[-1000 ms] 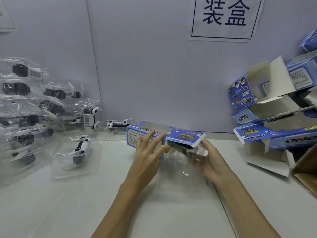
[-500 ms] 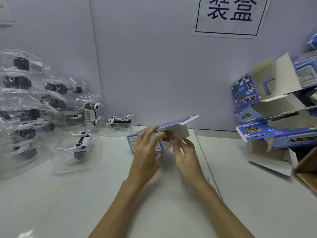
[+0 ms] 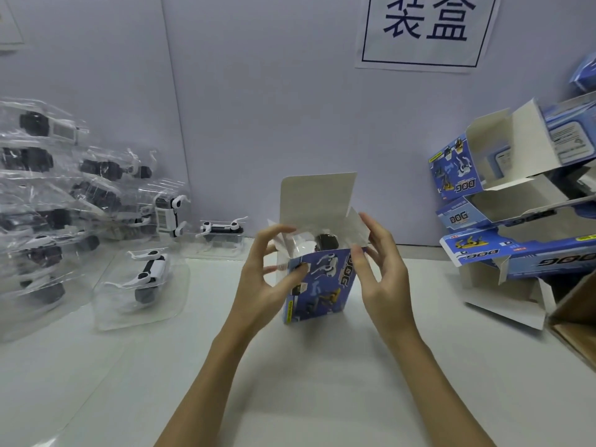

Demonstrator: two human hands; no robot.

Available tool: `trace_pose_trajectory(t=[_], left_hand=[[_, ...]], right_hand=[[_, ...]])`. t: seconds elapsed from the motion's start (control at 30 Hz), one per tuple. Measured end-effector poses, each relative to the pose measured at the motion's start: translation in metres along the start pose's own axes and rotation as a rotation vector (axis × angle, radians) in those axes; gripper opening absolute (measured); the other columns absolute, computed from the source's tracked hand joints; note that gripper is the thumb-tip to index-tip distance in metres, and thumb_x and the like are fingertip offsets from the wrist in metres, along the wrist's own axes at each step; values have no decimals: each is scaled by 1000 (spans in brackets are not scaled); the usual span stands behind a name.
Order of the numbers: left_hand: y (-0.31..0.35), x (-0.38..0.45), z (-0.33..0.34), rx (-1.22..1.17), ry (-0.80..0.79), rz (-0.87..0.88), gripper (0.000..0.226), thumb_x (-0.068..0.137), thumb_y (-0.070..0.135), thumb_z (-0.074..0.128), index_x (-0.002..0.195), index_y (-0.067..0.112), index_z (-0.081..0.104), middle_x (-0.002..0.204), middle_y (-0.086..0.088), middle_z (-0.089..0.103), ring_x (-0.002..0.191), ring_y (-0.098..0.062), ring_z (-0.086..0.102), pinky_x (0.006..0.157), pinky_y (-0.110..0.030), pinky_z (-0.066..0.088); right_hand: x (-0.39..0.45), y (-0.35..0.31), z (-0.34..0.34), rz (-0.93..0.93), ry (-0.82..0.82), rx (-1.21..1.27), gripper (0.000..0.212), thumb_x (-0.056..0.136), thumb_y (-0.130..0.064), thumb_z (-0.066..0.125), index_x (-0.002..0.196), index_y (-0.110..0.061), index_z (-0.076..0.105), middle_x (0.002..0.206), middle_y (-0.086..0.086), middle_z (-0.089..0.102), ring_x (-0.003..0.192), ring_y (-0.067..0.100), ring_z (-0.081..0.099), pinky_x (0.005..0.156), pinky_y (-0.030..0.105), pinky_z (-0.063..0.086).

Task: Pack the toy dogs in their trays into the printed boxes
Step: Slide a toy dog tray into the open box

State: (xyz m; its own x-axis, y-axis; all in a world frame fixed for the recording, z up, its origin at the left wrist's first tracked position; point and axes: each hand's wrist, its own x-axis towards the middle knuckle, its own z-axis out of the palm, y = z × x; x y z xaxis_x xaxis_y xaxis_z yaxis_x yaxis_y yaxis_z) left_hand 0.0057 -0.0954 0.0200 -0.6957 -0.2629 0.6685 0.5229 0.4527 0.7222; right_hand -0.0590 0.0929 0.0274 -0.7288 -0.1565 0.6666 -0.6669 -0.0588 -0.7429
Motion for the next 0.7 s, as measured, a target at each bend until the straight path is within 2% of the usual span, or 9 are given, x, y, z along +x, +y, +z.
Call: trace_pose_trajectory(t=[0.07, 0.13, 0.23, 0.3, 0.37, 0.47, 0.57, 0.63, 0.7], left_hand=[[2, 0, -1, -86, -21, -78, 54, 80, 51, 76, 128, 50, 50, 133, 37, 52, 118, 5, 59, 88, -32, 60], [5, -1, -1, -199, -50, -132, 61, 77, 56, 74, 132, 51, 49, 137, 17, 56, 118, -11, 65, 89, -48, 62], [11, -3, 4, -253, -106, -138, 64, 83, 52, 71, 140, 52, 42, 141, -2, 53, 121, -20, 66, 88, -53, 63], [14, -6, 11, -225, -113, -99, 66, 87, 47, 73, 143, 48, 39, 138, -1, 56, 120, -21, 67, 86, -50, 63], [16, -7, 17, -165, -105, -19, 56, 88, 47, 76, 136, 43, 47, 126, 6, 64, 117, -19, 68, 86, -35, 61], [15, -3, 18, -14, -97, 128, 25, 89, 46, 76, 108, 37, 61, 114, 3, 58, 113, -14, 63, 89, -14, 50], [13, 1, 18, -22, -99, 85, 17, 90, 46, 75, 94, 33, 64, 106, 2, 52, 105, -18, 63, 78, -14, 53], [13, -2, 20, -106, -100, 48, 22, 90, 46, 75, 108, 34, 68, 116, 3, 56, 112, -21, 65, 79, -21, 58], [14, -4, 22, -160, -108, 8, 41, 93, 42, 74, 133, 40, 61, 134, 8, 57, 119, -23, 66, 85, -26, 60]], right_hand=[[-1, -4, 1, -4, -42, 40, 53, 102, -32, 57, 154, -26, 46, 156, -12, 52, 144, 19, 51, 115, 54, 46], [-3, -4, 2, -51, -50, 16, 48, 103, -31, 58, 150, -25, 48, 158, -16, 48, 147, 13, 46, 115, 53, 46], [-2, -5, 3, -96, -40, -32, 32, 103, -32, 59, 134, -27, 57, 146, -16, 58, 139, 17, 54, 106, 53, 53], [-1, -3, 2, -174, -12, -145, 19, 104, -34, 60, 121, -27, 62, 128, -14, 64, 128, 17, 60, 103, 46, 53], [0, -2, 1, -264, 5, -258, 22, 105, -39, 57, 105, -20, 68, 114, -9, 66, 116, 14, 61, 98, 37, 52], [2, -2, 2, -315, 37, -360, 42, 108, -39, 50, 89, -7, 68, 96, -3, 63, 97, 19, 57, 83, 42, 51], [3, -2, 4, -326, 96, -406, 39, 108, -31, 47, 85, -6, 66, 86, -2, 62, 85, 20, 56, 73, 47, 51], [2, -2, 5, -321, 120, -384, 34, 107, -30, 47, 89, -9, 68, 88, -5, 65, 86, 17, 59, 74, 46, 53], [1, -2, 4, -249, 123, -275, 26, 107, -30, 50, 100, -14, 69, 97, -8, 70, 95, 14, 65, 80, 46, 56]])
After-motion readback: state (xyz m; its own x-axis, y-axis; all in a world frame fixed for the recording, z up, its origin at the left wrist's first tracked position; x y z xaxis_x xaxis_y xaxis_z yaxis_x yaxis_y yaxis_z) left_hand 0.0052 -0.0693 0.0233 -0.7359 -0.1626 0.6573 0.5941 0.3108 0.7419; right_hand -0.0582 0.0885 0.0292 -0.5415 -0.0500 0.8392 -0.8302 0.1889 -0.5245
